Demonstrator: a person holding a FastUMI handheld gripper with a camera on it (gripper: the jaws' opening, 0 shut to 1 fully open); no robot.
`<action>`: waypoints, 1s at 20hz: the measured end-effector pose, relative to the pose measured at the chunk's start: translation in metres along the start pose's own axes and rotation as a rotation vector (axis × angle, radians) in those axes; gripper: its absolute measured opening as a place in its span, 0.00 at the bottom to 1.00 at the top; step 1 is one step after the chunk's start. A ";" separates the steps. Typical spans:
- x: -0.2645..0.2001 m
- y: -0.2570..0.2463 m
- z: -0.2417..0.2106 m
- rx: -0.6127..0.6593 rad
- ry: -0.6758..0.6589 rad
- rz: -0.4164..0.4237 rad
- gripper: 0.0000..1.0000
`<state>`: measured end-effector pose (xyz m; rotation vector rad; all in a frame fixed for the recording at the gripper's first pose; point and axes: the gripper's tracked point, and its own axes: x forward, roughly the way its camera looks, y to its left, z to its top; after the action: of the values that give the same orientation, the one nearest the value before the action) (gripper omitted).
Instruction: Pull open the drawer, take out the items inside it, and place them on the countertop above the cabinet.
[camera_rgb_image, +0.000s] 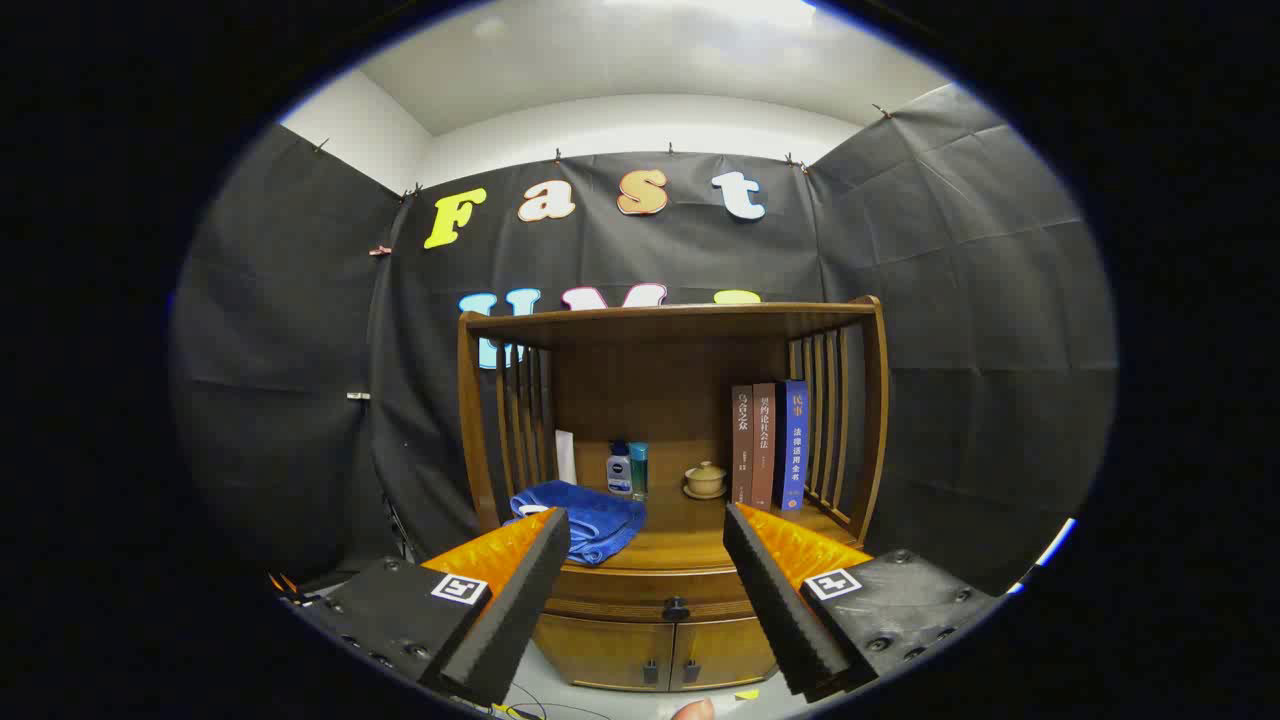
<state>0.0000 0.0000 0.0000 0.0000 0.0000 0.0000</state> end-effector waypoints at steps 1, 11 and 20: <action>0.000 0.000 0.000 0.002 0.000 0.000 0.99; -0.002 0.001 -0.001 -0.005 -0.004 0.008 0.99; 0.002 -0.002 -0.008 -0.006 0.004 -0.014 0.99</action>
<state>0.0023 -0.0022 -0.0084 -0.0063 0.0044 -0.0139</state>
